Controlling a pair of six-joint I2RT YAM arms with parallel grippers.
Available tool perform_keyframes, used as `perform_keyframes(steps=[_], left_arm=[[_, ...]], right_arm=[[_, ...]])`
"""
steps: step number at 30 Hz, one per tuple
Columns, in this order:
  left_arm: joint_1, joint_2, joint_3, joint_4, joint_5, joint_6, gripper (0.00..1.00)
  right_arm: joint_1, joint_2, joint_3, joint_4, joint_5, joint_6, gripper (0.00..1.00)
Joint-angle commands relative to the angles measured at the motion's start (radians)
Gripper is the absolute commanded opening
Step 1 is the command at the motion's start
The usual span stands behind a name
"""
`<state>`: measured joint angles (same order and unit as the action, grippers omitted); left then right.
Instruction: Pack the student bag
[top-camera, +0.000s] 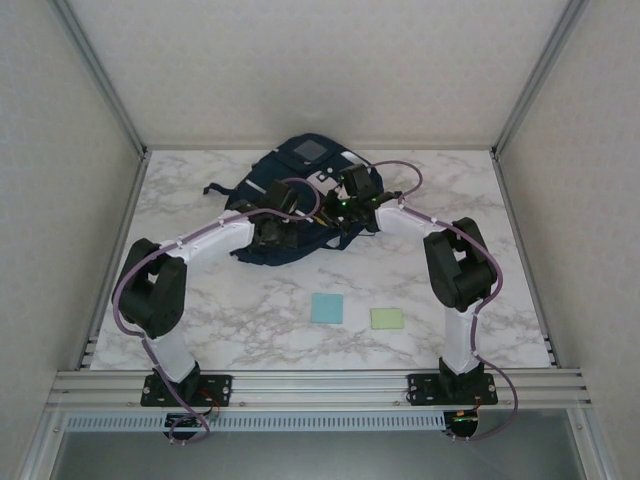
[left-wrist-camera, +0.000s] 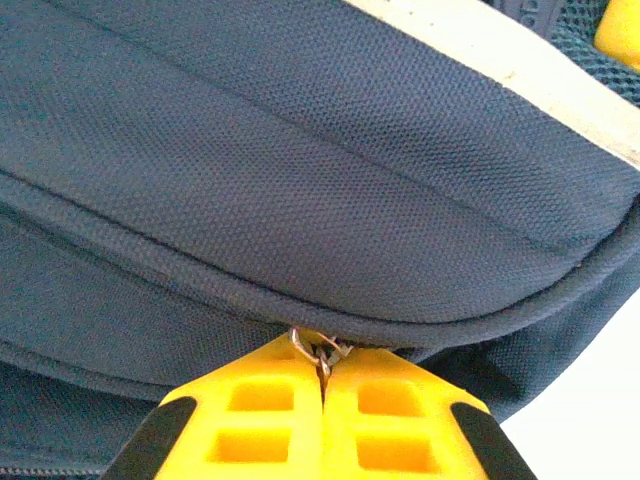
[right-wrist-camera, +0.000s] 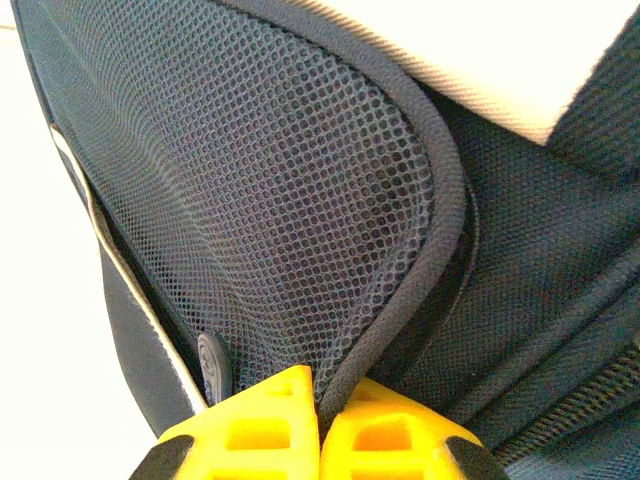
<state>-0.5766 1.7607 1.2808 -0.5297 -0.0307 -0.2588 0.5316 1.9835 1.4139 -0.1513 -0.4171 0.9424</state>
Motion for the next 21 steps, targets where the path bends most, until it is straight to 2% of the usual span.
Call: perform_keyframes(steps=[1,5,9,10,16,21], left_arm=[[0.101,-0.023,0.001,-0.093,-0.112,0.109,0.0],[0.102,-0.043,0.018,-0.121,0.061,0.188,0.0],[0.1,-0.064,0.013,-0.139,0.141,0.191,0.0],[0.098,-0.068,0.01,-0.136,0.136,0.181,0.0],[0.096,-0.066,0.002,-0.114,-0.061,0.117,0.0],[0.117,-0.036,0.006,-0.136,-0.212,0.141,0.0]], right_arm=[[-0.093,-0.037,0.015,-0.202,-0.022,-0.134,0.0],[-0.134,-0.023,0.057,-0.245,-0.024,-0.165,0.0],[-0.146,-0.018,0.09,-0.253,-0.036,-0.166,0.0],[-0.146,-0.018,0.095,-0.248,-0.043,-0.162,0.0],[-0.146,-0.017,0.096,-0.228,-0.064,-0.15,0.0],[-0.162,0.015,0.17,-0.342,-0.02,-0.302,0.0]])
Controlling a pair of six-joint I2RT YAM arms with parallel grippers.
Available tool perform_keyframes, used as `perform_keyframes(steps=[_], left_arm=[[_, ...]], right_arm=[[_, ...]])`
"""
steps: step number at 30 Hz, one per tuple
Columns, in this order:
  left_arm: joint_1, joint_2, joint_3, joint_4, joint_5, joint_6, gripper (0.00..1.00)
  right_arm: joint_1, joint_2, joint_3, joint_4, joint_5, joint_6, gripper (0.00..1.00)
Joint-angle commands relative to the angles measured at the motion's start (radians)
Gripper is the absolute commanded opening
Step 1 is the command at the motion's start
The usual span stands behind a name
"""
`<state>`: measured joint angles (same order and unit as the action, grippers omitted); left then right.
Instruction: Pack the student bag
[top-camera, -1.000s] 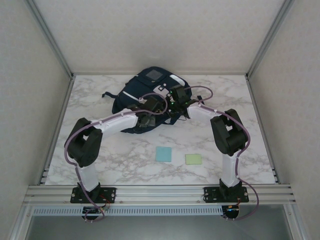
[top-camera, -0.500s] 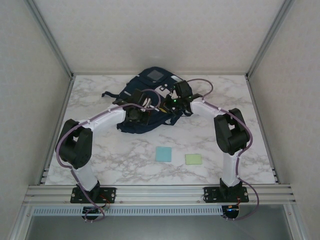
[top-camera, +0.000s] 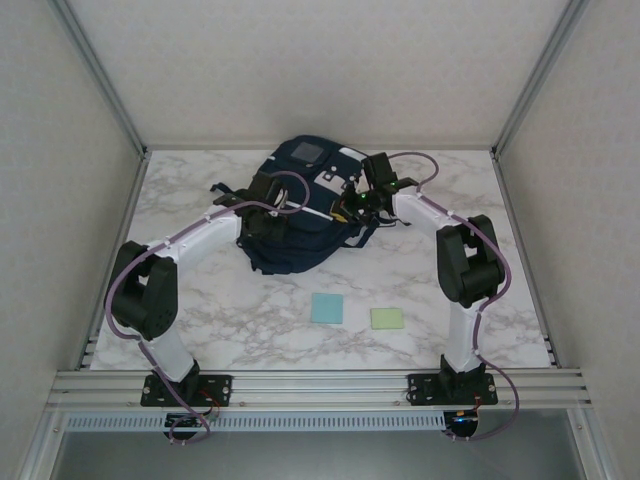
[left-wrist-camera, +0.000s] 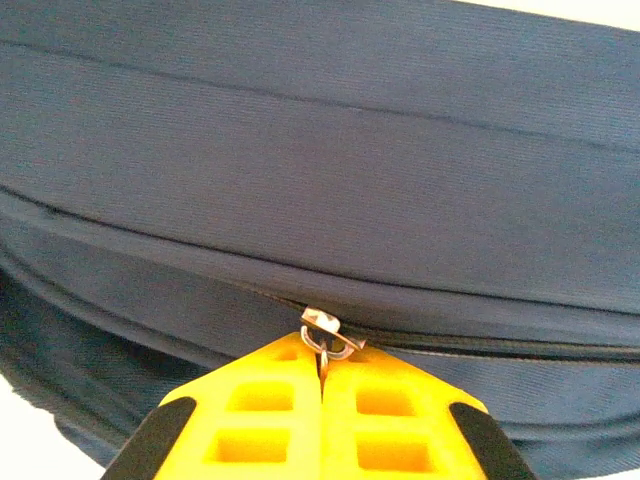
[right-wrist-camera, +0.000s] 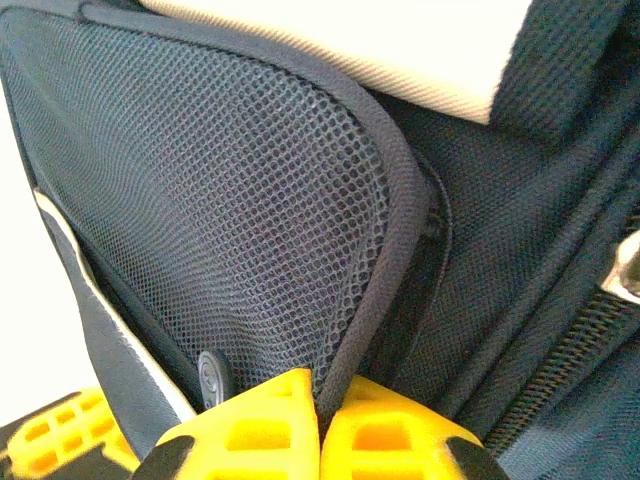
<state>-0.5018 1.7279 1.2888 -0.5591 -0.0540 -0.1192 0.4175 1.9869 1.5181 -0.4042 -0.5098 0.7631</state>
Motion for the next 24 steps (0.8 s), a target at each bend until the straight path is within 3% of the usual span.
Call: perform_keyframes(steps=[1,6,13,15,17,19,22,24], left_arm=[[0.048,0.004,0.007,-0.127,-0.189,0.01,0.0],[0.006,-0.071,-0.05,-0.115,-0.088,0.076,0.0],[-0.071,-0.156,-0.099,-0.104,0.083,0.036,0.0],[-0.1,-0.148,-0.083,-0.088,0.101,-0.002,0.0],[-0.123,-0.122,-0.052,-0.07,0.106,-0.046,0.0],[-0.139,-0.081,-0.008,-0.058,0.124,-0.075,0.0],[-0.166,-0.017,0.07,-0.06,0.119,-0.094,0.0],[-0.179,0.024,0.117,-0.067,0.126,-0.097,0.0]], right_arm=[[-0.059,0.025,0.09,-0.126,0.099,-0.148,0.0],[-0.132,0.12,0.21,-0.178,0.116,-0.194,0.0],[-0.177,0.256,0.454,-0.24,0.041,-0.16,0.03],[-0.176,0.25,0.463,-0.23,0.013,-0.121,0.14],[-0.177,0.216,0.428,-0.222,0.002,-0.076,0.35],[-0.176,0.157,0.346,-0.197,0.008,-0.042,0.48],[-0.176,0.033,0.186,-0.163,0.033,-0.006,0.61],[-0.174,-0.051,0.078,-0.132,0.026,0.029,0.62]])
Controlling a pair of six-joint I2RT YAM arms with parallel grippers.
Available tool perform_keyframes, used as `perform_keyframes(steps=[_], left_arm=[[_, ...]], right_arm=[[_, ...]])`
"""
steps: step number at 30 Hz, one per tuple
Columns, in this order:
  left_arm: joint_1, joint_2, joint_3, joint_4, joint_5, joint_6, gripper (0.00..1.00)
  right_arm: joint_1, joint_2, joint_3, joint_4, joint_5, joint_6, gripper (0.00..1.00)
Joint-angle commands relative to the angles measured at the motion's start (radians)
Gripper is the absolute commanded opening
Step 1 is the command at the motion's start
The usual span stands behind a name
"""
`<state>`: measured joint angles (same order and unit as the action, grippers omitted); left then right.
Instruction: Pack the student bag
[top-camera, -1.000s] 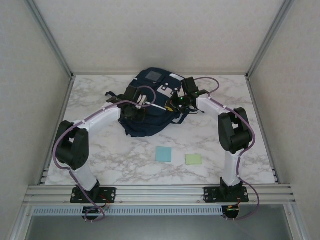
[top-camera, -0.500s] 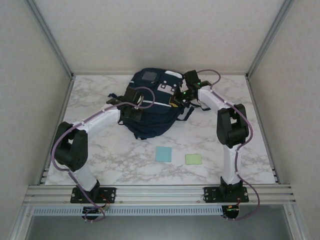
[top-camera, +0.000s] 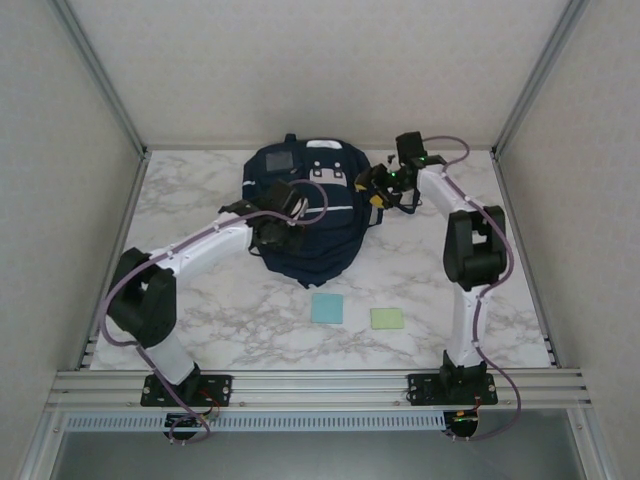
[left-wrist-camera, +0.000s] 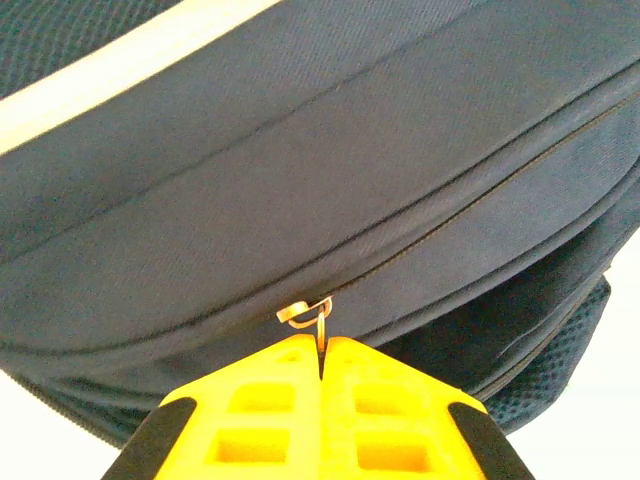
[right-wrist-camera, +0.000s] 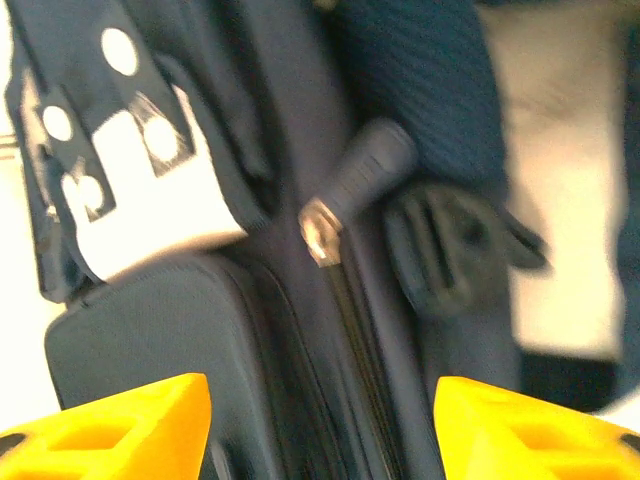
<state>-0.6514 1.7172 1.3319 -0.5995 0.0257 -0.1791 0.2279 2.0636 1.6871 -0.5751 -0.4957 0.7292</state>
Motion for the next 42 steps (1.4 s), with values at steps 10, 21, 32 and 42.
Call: perform_keyframes(steps=[10,21,32,42], left_arm=[[-0.089,0.096,0.166,-0.044,0.076,-0.034,0.0],[-0.083,0.024,0.044,-0.037,-0.029,-0.027,0.0],[0.1,-0.055,-0.09,-0.13,-0.204,0.12,0.0],[0.166,-0.031,-0.151,0.178,-0.336,0.423,0.0]], right_arm=[[0.091,-0.324,-0.453,0.307,-0.027,0.27,0.62],[0.145,-0.232,-0.401,0.366,0.042,0.286,0.0],[0.114,-0.243,-0.336,0.228,0.029,0.052,0.0],[0.111,-0.172,-0.185,0.046,0.0,-0.325,0.0]])
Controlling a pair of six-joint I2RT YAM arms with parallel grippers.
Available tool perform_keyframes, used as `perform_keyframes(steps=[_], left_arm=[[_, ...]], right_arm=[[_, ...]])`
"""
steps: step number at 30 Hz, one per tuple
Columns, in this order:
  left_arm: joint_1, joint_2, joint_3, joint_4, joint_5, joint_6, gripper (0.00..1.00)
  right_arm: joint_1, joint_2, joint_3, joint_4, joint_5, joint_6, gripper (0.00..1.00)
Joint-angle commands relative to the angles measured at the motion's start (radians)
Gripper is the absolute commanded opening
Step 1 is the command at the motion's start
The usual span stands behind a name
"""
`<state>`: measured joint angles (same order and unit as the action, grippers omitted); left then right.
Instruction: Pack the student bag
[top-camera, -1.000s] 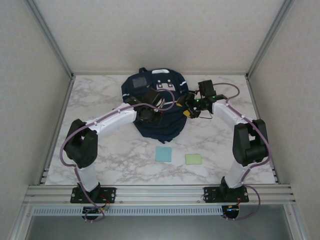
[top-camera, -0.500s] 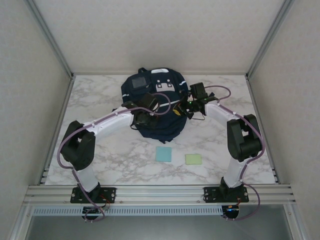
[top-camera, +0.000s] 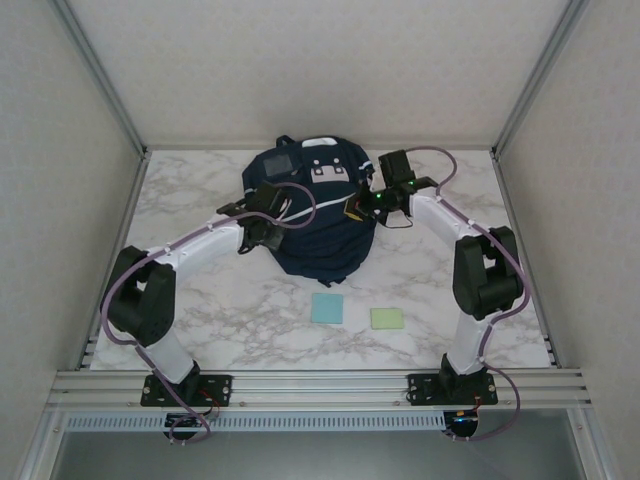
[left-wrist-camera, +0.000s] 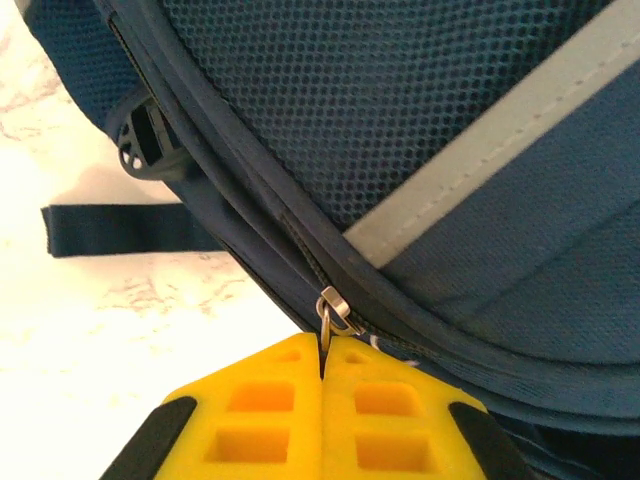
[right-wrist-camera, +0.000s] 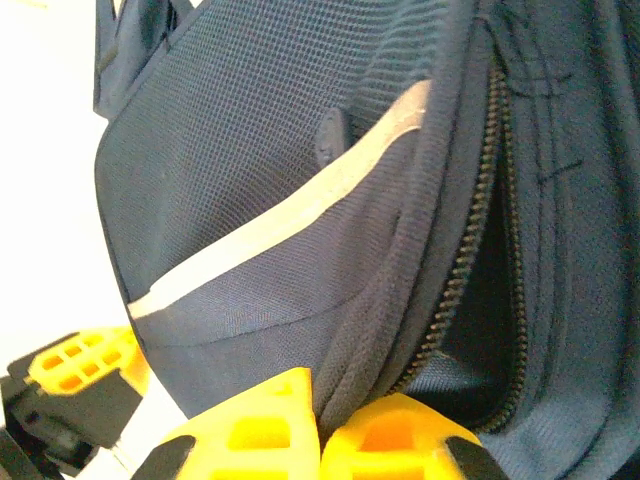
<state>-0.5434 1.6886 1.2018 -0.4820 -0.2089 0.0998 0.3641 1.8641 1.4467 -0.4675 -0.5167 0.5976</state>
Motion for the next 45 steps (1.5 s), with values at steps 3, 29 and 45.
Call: perform_keyframes(steps=[3,29,45], left_arm=[[0.099,0.005,0.0,0.082,-0.044,0.205,0.08],[0.118,-0.104,0.093,-0.006,0.163,-0.303,1.0],[-0.056,-0.133,0.043,0.085,0.089,-0.529,1.0]], right_arm=[[-0.029,0.058,0.112,-0.123,0.015,-0.278,0.0],[0.011,-0.253,-0.141,-0.321,0.251,-0.091,0.99],[0.186,-0.558,-0.61,-0.432,0.336,0.442,0.99]])
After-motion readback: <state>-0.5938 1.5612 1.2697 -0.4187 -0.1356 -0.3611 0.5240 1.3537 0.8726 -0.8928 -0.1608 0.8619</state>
